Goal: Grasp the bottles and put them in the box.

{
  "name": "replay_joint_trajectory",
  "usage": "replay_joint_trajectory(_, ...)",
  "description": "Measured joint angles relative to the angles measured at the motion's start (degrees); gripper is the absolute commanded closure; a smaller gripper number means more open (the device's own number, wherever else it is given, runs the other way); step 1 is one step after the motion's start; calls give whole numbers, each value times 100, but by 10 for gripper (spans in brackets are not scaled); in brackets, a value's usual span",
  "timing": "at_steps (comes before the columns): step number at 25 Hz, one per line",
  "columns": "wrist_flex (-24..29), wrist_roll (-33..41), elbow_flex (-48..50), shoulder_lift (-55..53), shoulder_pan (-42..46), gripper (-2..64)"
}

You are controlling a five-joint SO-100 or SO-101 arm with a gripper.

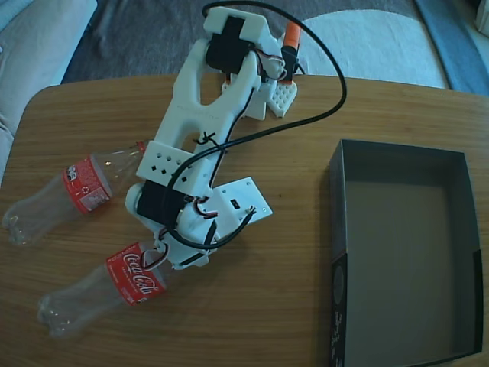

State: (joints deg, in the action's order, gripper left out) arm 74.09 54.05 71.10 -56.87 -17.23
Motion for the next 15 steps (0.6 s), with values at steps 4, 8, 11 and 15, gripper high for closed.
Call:
replay_joint_trajectory(4,0,0,0,0,0,515)
replay_joint_trajectory(8,53,0,-281,9,0,550)
replay_joint_trajectory(11,53,0,-633,9,9,598)
replay_joint_trajectory(15,70,0,-1011,9,9,606)
